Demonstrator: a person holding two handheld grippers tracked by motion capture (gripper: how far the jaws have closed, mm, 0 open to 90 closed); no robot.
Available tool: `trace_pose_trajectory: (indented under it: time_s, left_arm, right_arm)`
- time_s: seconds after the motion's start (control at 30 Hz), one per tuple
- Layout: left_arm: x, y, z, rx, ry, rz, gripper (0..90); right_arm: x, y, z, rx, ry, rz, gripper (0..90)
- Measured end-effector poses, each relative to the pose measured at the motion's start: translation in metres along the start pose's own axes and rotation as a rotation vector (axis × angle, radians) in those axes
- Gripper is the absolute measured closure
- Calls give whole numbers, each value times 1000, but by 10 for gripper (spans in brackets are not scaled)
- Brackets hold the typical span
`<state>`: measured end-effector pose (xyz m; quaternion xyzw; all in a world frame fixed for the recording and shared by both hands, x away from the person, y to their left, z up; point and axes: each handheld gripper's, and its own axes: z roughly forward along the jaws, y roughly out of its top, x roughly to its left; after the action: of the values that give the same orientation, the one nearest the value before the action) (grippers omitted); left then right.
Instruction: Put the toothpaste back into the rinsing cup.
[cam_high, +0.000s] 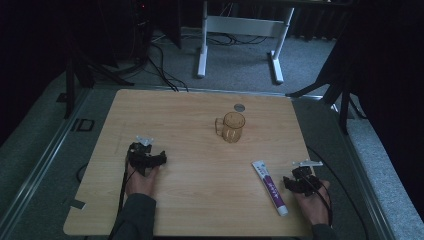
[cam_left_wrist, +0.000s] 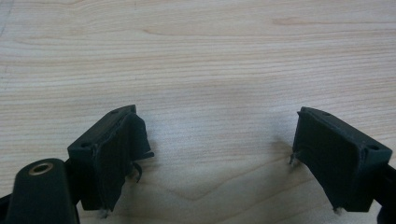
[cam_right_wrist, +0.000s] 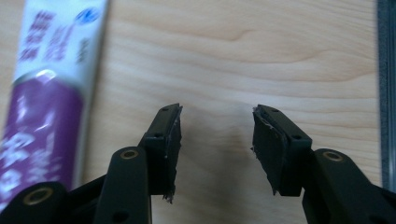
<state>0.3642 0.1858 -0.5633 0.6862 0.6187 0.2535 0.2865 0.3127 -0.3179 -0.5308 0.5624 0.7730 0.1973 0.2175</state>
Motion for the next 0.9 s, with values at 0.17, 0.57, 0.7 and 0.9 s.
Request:
trace_pose_trajectory:
  time_s: [0.17,0.57,0.7,0.9]
  left_arm:
    - [0,0,0,-1,0,0,146]
    - [0,-1,-1,-1,-3,0,146]
    - [0,-1,-1,0,-5,2,146]
    - [0,-1,-1,0,-6,3,146]
  right_arm:
    - [8,4,-3,11,4,-40,530]
    - [10,16,-12,20,77,-5,496]
    - [12,19,-17,17,86,-9,506]
    - [21,22,-20,26,104,-5,516]
